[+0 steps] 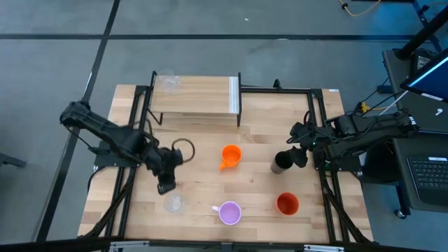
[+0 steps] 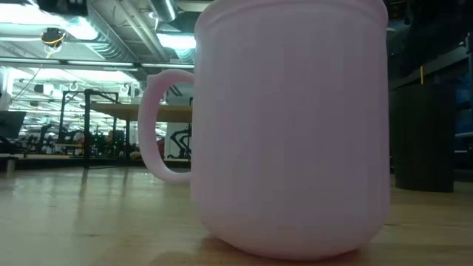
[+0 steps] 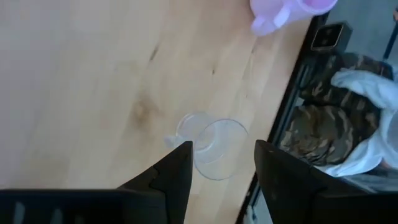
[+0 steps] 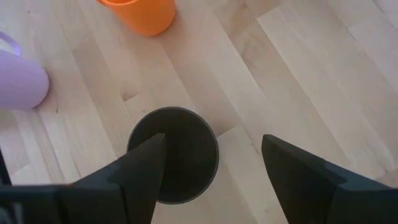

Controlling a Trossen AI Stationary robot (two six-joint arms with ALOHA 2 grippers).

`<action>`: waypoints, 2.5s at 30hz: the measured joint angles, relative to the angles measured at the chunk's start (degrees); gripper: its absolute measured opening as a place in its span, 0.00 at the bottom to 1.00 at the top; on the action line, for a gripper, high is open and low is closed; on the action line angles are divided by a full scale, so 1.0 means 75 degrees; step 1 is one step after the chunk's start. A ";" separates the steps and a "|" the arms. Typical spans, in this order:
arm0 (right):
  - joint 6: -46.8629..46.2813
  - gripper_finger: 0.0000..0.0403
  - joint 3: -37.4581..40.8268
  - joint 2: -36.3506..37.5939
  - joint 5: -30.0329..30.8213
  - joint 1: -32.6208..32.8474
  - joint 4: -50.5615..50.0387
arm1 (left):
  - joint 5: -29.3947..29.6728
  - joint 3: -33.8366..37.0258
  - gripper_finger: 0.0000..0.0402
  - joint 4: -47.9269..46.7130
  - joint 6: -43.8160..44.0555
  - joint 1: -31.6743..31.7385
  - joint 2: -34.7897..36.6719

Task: Stack small to large cups/mugs on shelf
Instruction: Align the transparent mug with the transparent mug on the shelf

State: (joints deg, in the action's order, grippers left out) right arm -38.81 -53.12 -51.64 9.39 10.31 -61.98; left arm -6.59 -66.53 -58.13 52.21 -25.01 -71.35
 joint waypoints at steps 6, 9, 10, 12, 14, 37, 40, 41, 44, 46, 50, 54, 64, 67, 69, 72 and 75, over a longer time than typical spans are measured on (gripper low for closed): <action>0.0000 0.66 0.0000 0.0000 0.0003 0.0000 0.0002 | 0.0009 0.0958 0.41 0.0715 -0.0033 -0.0320 0.0003; 0.0000 0.66 0.0000 0.0000 0.0003 0.0002 0.0006 | -0.0177 0.1253 0.41 0.0898 0.0026 -0.0436 0.0003; 0.0000 0.66 0.0000 0.0000 0.0003 0.0002 0.0006 | -0.0276 0.1323 0.41 0.0986 0.0178 -0.0461 0.0002; 0.0000 0.66 0.0000 0.0000 0.0003 0.0001 0.0006 | -0.0322 0.1397 0.41 0.1089 0.0624 -0.0573 0.0000; 0.0000 0.66 0.0000 0.0000 0.0005 0.0000 0.0009 | -0.0296 0.1409 0.41 0.1115 0.1067 -0.0718 -0.0002; 0.0032 0.66 0.0000 0.0003 0.0006 0.0003 0.0189 | 0.0075 0.1412 0.41 0.1227 0.2761 -0.1280 -0.1523; 0.0032 0.66 0.0000 0.0001 0.0006 0.0001 0.0189 | 0.0054 0.1412 0.41 0.1231 0.3013 -0.1291 -0.1738; 0.0032 0.66 0.0000 0.0003 0.0006 0.0002 0.0189 | 0.0043 0.1412 0.41 0.1230 0.3031 -0.1294 -0.1814; 0.0034 0.66 0.0000 0.0002 0.0006 0.0003 0.0188 | -0.0163 0.1412 0.41 0.1245 0.3028 -0.1294 -0.2046; 0.0032 0.66 0.0000 0.0003 0.0006 0.0002 0.0189 | -0.0265 0.1412 0.41 0.1245 0.3027 -0.1294 -0.2146; 0.0035 0.66 0.0000 0.0002 0.0006 0.0003 0.0189 | -0.0198 0.1415 0.41 0.1252 0.2992 -0.1292 -0.2194; 0.0033 0.66 0.0000 0.0003 0.0006 0.0002 0.0195 | -0.0096 0.1414 0.41 0.1225 0.2875 -0.1293 -0.2194; 0.0035 0.66 0.0000 0.0003 0.0006 0.0000 0.0197 | -0.0040 0.1412 0.41 0.1222 0.0081 -0.1238 -0.2194; 0.0035 0.66 0.0000 0.0003 0.0006 0.0000 0.0198 | 0.0196 0.1414 0.41 0.1222 -0.0774 -0.1145 -0.2194; 0.0035 0.66 0.0000 0.0003 0.0006 0.0000 0.0204 | 0.0449 0.1414 0.41 0.1222 -0.1168 -0.1090 -0.2194; 0.0035 0.66 0.0000 0.0003 0.0101 0.0003 0.0213 | 0.0520 0.1414 0.41 0.1198 -0.1647 -0.0972 -0.2194; 0.0035 0.66 0.0000 0.0003 0.0339 0.0000 0.0216 | 0.0638 0.1412 0.41 0.1123 -0.2424 -0.0859 -0.2194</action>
State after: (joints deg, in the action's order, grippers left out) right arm -38.54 -53.12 -51.62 11.93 10.31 -60.36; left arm -1.80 -55.94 -49.71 34.03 -31.45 -87.81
